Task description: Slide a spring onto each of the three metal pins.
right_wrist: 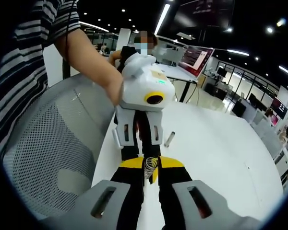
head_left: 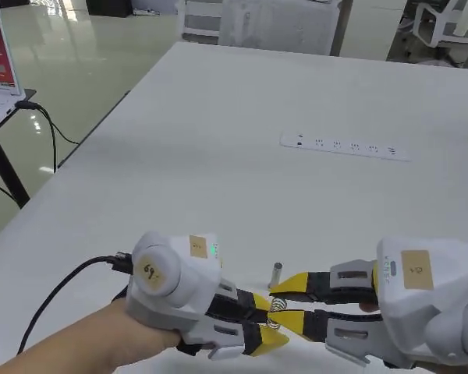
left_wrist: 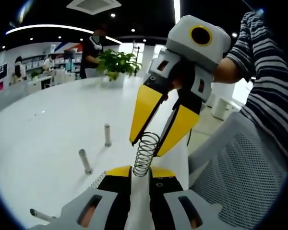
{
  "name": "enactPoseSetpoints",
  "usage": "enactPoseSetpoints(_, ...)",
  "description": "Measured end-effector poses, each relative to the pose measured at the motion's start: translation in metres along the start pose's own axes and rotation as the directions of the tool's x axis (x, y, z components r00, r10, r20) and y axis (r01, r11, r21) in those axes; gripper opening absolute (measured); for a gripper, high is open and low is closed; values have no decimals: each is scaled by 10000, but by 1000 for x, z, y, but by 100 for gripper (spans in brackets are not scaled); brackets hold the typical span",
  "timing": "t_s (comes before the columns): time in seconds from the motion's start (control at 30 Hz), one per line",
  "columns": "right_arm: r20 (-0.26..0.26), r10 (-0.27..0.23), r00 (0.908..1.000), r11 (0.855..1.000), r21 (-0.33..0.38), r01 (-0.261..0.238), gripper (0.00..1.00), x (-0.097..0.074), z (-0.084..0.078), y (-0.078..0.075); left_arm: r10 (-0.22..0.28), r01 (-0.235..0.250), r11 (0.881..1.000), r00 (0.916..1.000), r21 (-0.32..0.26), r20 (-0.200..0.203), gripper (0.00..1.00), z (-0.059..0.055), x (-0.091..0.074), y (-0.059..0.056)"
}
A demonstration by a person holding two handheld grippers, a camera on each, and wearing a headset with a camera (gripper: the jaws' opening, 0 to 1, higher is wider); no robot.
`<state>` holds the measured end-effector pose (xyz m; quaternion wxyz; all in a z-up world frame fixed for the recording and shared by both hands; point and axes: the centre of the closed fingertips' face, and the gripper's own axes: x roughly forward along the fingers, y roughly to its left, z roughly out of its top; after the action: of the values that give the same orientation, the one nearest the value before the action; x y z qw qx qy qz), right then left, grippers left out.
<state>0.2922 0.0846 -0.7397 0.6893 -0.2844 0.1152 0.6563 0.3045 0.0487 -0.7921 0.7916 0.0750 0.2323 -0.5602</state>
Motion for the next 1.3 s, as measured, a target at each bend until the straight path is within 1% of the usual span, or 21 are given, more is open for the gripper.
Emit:
enactPoseSetpoints(0.07, -12, -21, 10000, 10000, -10, 21, 7, 0, 0, -1, 71, -71, 10000, 10000, -48, 3, 8, -1, -1, 1)
enactPoseSetpoints(0.17, -62, -42, 10000, 10000, -46, 41, 7, 0, -1, -1, 213, -215, 9993, 9997, -311, -68, 13, -3, -2, 4)
enactPoseSetpoints(0.33, -132, -93, 9999, 9999, -38, 93, 7, 0, -4, -3, 399, -404, 9977, 9992, -548, -95, 17, -6, -6, 7)
enactPoseSetpoints(0.5, -212, -247, 9995, 9997, -7, 247, 7, -3, -8, -6, 630, -646, 9952, 9978, -740, -229, 21, -12, -12, 11)
enactPoseSetpoints(0.7, -312, -477, 9984, 9988, 71, 479, 7, -5, -12, -12, 853, -885, 9904, 9958, -1061, -344, 26, -20, -23, 17)
enactPoseSetpoints(0.83, -416, -585, 9974, 9982, 72, 589, 7, -7, -15, -15, 1045, -1087, 9863, 9937, -1239, -397, 29, -27, -35, 20)
enactPoseSetpoints(0.93, -469, -657, 9967, 9977, 121, 664, 7, -8, -17, -17, 1282, -1324, 9807, 9910, -1436, -382, 32, -31, -45, 25)
enactPoseSetpoints(1.03, -516, -737, 9959, 9971, 132, 744, 7, -10, -19, -19, 1530, -1563, 9715, 9877, -1783, -323, 35, -33, -56, 30)
enactPoseSetpoints(1.1, -566, -772, 9954, 9968, 137, 781, 7, -10, -21, -20, 1681, -1703, 9666, 9854, -1916, -277, 37, -34, -62, 33)
enactPoseSetpoints(1.3, -642, -928, 9936, 9954, 179, 941, 7, -14, -25, -24, 1971, -1997, 9550, 9798, -2194, -338, 41, -40, -75, 38)
